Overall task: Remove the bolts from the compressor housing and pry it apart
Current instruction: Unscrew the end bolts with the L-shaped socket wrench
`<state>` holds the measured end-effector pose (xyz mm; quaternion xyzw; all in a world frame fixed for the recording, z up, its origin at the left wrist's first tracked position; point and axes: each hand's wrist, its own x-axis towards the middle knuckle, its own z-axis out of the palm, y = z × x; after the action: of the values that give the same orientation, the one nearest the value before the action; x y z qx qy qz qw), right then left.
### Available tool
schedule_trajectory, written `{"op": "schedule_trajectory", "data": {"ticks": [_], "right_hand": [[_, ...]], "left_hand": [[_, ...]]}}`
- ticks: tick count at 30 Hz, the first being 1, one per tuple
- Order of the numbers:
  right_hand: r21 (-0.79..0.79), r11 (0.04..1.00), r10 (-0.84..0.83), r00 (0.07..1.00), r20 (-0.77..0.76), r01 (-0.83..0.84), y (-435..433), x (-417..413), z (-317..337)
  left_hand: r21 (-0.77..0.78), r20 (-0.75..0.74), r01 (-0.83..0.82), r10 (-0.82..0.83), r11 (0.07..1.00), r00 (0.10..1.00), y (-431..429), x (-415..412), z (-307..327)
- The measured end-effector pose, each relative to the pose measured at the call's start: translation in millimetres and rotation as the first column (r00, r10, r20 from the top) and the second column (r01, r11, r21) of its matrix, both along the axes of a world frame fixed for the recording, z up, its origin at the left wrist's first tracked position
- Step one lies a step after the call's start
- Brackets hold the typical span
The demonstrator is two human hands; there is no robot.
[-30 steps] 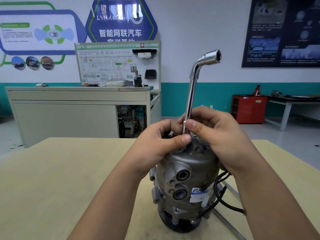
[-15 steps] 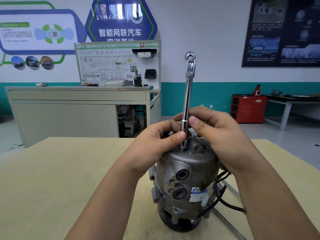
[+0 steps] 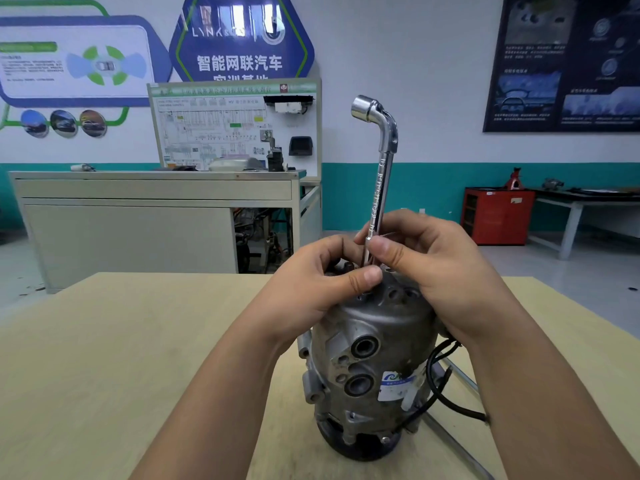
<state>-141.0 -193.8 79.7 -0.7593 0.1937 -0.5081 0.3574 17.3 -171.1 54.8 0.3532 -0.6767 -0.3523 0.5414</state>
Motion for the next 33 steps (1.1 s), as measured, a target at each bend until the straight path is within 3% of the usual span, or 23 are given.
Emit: {"op": "schedule_trajectory", "data": {"ticks": [6,26,33], "right_hand": [[-0.014,0.999,0.048,0.999,-0.021,-0.048,2.2,-0.2,2.6],[0.006,1.000,0.016,1.000,-0.006,-0.016,-1.7,0.7,-0.9],[0.025,0.999,0.021,0.999,0.028,-0.022,-1.9,-1.3,-1.5]], "left_hand": [[0.030,-0.005,0.080,-0.080,0.996,0.997,4.1,1.9,1.3],[0.021,-0.032,-0.041,0.042,0.999,0.999,3.7,-4.6,-0.2],[0.018,-0.006,0.012,-0.011,1.000,1.000,3.9,-1.5,0.4]]}}
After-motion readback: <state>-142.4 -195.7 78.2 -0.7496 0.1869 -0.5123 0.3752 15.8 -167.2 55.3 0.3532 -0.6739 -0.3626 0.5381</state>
